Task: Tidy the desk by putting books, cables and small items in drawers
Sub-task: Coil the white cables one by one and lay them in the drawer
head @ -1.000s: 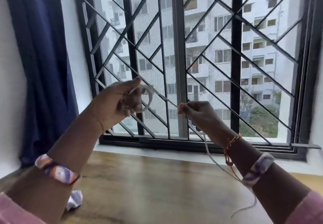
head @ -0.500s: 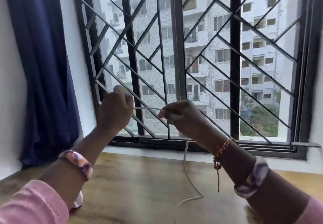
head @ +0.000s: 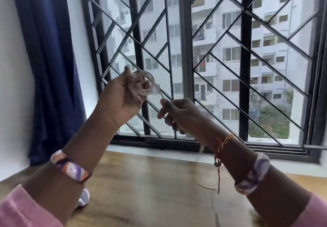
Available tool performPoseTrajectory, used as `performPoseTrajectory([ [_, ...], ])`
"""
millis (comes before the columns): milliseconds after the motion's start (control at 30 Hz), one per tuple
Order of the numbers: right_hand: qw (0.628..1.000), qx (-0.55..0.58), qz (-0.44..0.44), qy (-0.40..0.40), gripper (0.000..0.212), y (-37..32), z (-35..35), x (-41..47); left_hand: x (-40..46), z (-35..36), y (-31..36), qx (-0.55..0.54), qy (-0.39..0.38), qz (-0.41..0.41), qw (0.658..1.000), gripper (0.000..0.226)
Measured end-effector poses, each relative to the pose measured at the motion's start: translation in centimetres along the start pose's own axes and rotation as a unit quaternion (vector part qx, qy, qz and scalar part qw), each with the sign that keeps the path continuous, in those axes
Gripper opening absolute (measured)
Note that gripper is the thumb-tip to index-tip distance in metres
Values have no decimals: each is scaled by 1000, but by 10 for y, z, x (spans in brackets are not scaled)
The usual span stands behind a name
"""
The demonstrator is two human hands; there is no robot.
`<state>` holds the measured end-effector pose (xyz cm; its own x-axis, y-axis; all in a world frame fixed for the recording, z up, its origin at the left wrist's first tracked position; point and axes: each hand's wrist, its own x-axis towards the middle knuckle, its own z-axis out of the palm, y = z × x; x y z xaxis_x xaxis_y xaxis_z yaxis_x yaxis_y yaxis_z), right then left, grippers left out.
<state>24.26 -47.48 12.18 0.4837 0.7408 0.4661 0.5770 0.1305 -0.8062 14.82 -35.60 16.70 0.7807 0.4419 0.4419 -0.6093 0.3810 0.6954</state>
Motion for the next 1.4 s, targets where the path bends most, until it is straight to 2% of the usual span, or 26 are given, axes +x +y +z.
performPoseTrajectory([
  [67,1000,-17,2,-18,33,-1,11,3,13,1,0,-110,80,57,989,26],
  [100,999,-43,-5,-18,29,0,15,4,17,-2,-1,-102,110,96,984,22],
  [167,991,-131,-36,-6,25,5,17,7,24,-8,-6,59,157,186,968,20],
  [200,986,-156,-54,0,25,7,17,7,24,-13,-10,197,174,240,935,22],
  [233,985,-159,-66,5,25,7,16,7,22,-18,-15,348,179,298,871,25],
  [300,986,-144,-82,20,20,5,10,6,16,-31,-21,596,125,416,676,24],
  [333,985,-145,-89,34,17,3,6,6,13,-36,-22,683,77,440,577,25],
  [367,981,-157,-98,48,15,3,1,7,12,-43,-24,744,38,443,498,29],
  [400,977,-175,-110,60,14,3,-4,7,8,-47,-24,778,13,415,472,34],
  [433,971,-196,-121,70,14,3,-8,9,6,-48,-24,785,-7,377,492,40],
  [467,965,-215,-129,80,14,5,-11,10,3,-49,-23,780,-23,334,529,48],
  [533,955,-245,-137,93,15,8,-17,10,-1,-45,-25,787,-69,273,549,71],
  [567,951,-257,-139,98,16,9,-18,9,-4,-39,-25,781,-99,234,571,78],
  [633,947,-266,-146,107,19,12,-21,8,-7,-29,-21,720,-155,103,669,72],
  [733,960,-216,-136,115,35,13,-22,7,-17,-18,-11,509,-199,-43,836,36],
  [800,968,-200,-116,96,42,11,-17,5,-23,-9,-9,311,-171,-63,933,25],
  [833,969,-210,-105,81,43,11,-14,3,-23,-5,-9,217,-141,-57,964,26],
  [900,966,-234,-91,57,41,13,-4,1,-15,3,-8,49,-87,-38,994,33],
  [967,962,-252,-94,55,37,16,3,0,-2,5,-6,-97,-31,-11,995,36],
  [1033,949,-290,-103,66,34,17,7,0,9,3,-7,-140,58,39,988,25],
  [1100,941,-312,-110,64,27,17,10,-1,13,-1,-13,-80,112,99,985,18],
  [1167,951,-291,-98,38,18,18,12,-3,18,-11,-18,80,143,175,971,19],
  [1233,968,-241,-64,-8,18,21,11,-6,22,-30,-20,290,172,255,906,27],
  [1300,976,-208,-26,-54,23,23,6,-7,25,-54,-18,478,172,321,799,30],
  [1367,975,-212,-23,-67,15,27,-1,-4,23,-73,-16,615,131,334,702,24],
  [1400,970,-231,-28,-65,10,27,-4,-2,20,-80,-16,667,98,316,668,23],
])
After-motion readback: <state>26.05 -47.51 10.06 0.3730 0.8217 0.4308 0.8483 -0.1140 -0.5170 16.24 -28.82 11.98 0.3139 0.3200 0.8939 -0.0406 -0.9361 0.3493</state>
